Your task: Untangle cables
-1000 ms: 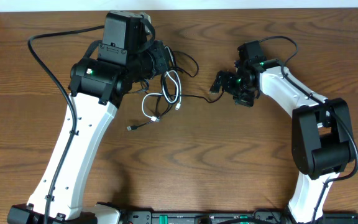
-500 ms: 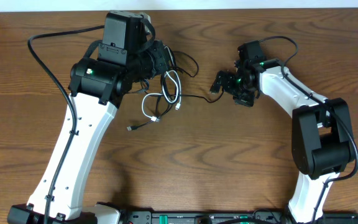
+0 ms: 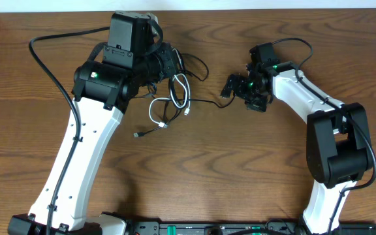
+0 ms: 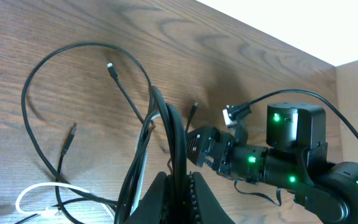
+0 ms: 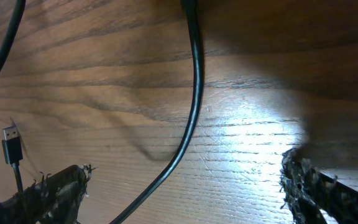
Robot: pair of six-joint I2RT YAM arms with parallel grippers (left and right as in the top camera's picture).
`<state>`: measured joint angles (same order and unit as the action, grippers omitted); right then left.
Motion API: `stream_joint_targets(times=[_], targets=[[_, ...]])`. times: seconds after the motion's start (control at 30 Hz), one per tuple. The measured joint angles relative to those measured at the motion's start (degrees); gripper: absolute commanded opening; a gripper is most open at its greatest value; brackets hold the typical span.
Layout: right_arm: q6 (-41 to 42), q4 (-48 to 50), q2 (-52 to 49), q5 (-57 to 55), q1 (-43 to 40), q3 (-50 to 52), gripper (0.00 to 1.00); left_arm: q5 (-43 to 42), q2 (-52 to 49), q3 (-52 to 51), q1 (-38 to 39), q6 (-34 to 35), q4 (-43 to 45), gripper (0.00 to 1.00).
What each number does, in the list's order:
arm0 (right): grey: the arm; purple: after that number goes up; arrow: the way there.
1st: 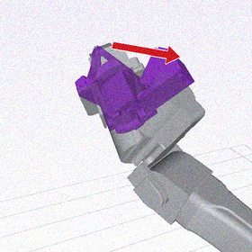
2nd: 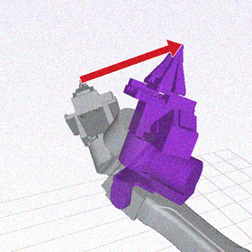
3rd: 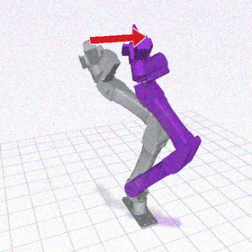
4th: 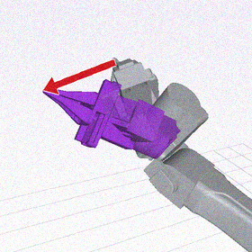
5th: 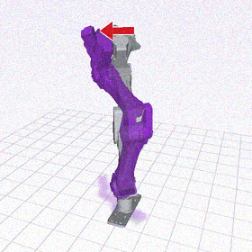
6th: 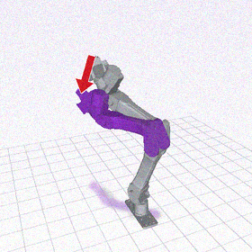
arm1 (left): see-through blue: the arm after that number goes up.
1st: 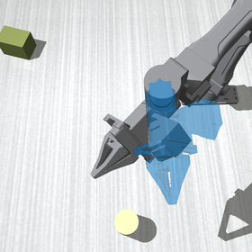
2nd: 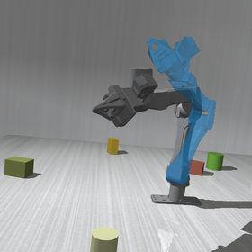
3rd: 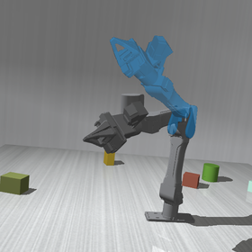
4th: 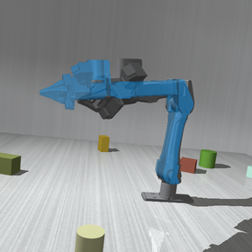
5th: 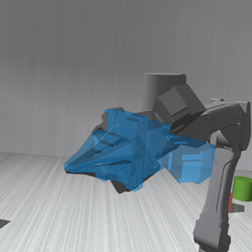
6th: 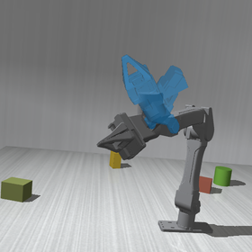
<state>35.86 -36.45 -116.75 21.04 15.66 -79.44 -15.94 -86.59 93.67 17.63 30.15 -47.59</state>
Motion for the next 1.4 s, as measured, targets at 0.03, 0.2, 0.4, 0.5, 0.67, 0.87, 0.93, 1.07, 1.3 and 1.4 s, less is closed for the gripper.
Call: stream_joint_targets(times=[0.03,0.2,0.4,0.5,0.67,0.87,0.93,1.07,1.3,1.4], targets=[[0.0,0.0,0.0,0.0,0.0,0.0,0.99,0.0,0.0,0.0,0.0,0.0,-0.1,0.08],[0.0,0.0,0.0,0.0,0.0,0.0,0.99,0.0,0.0,0.0,0.0,0.0,-1.7,0.08],[0.0,0.0,0.0,0.0,0.0,0.0,0.99,0.2,0.0,0.0,0.0,0.0,-3.0,0.07],[0.1,1.3,0.0,0.1,0.0,0.0,0.99,0.2,0.0,0.0,0.0,0.0,-4.4,0.07],[0.4,7.3,0.0,3.7,0.0,0.0,0.99,-0.3,0.0,0.0,0.0,0.0,-5.6,0.07],[0.0,4.3,0.0,9.2,0.8,-0.1,0.99,-5.7,0.0,0.0,0.0,0.0,2.4,0.08],[-1.9,3.0,0.0,10.9,1.0,-0.1,0.86,-8.5,-0.1,0.0,0.0,0.0,5.8,0.07],[-12.4,1.0,0.0,24.6,0.0,0.0,0.59,-13.4,-0.1,0.0,0.0,-0.3,9.0,0.08],[-21.5,0.0,2.9,40.5,-11.0,-0.1,0.66,-23.9,-0.3,0.0,-2.0,-0.3,21.3,0.08],[-23.3,0.0,9.9,42.3,-16.9,-0.1,0.72,-28.5,-0.3,0.0,-4.5,1.1,25.7,0.08]])
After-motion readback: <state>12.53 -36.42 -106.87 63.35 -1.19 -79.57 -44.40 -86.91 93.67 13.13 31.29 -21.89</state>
